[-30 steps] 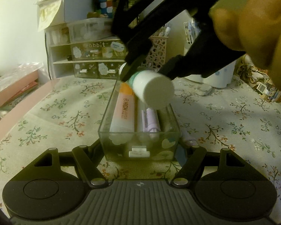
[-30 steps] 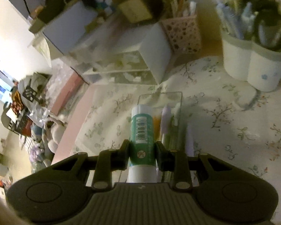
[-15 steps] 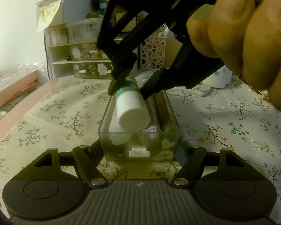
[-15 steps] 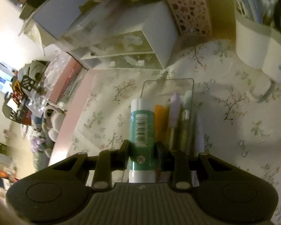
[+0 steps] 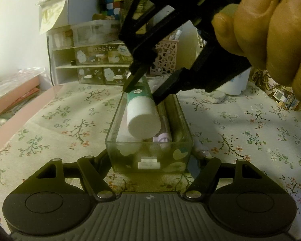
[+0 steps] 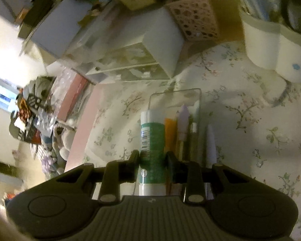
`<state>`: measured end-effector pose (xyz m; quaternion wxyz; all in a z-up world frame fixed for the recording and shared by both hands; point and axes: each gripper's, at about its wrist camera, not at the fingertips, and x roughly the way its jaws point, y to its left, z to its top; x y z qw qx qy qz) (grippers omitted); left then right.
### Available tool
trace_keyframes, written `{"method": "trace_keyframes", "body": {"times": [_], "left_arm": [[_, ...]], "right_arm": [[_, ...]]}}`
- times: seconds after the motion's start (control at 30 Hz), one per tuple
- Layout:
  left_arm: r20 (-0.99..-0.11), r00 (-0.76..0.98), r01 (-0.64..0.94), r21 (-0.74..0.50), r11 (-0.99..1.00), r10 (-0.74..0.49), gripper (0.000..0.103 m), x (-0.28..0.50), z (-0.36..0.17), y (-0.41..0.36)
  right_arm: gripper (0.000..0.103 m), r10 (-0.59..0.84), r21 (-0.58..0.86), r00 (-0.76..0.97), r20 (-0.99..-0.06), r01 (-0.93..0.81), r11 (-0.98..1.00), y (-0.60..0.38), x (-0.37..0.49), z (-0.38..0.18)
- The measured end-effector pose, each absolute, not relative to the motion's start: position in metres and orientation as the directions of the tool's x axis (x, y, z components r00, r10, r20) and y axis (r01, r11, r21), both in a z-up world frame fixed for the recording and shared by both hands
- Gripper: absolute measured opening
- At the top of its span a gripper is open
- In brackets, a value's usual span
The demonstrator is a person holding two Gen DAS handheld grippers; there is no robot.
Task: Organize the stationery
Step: 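Lower the glue stick into the box and open the right tool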
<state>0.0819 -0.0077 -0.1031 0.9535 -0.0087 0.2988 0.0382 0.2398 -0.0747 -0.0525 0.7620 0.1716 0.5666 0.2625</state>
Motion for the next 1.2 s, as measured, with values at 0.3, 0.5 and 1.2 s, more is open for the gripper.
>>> {"method": "trace_keyframes", "body": {"times": [0.3,0.5,1.2], "left_arm": [[-0.568,0.820,-0.075,0.006,0.997,0.066,0.072,0.080,-0.103,-0.008],[-0.567,0.821,-0.074,0.007,0.997,0.065,0.072,0.080,-0.104,-0.008],[-0.569,0.820,-0.061,0.008,0.998,0.054,0.072,0.080,-0.104,-0.007]], "right_arm": [[0.040,0.630,0.633,0.212,-0.747,-0.061,0.771,-0.087,0.247,-0.064],[0.040,0.645,0.633,0.158,-0.747,-0.128,0.764,-0.080,0.241,-0.059],[0.042,0.592,0.509,0.235,-0.771,-0.332,0.794,-0.070,0.215,-0.043]]}}
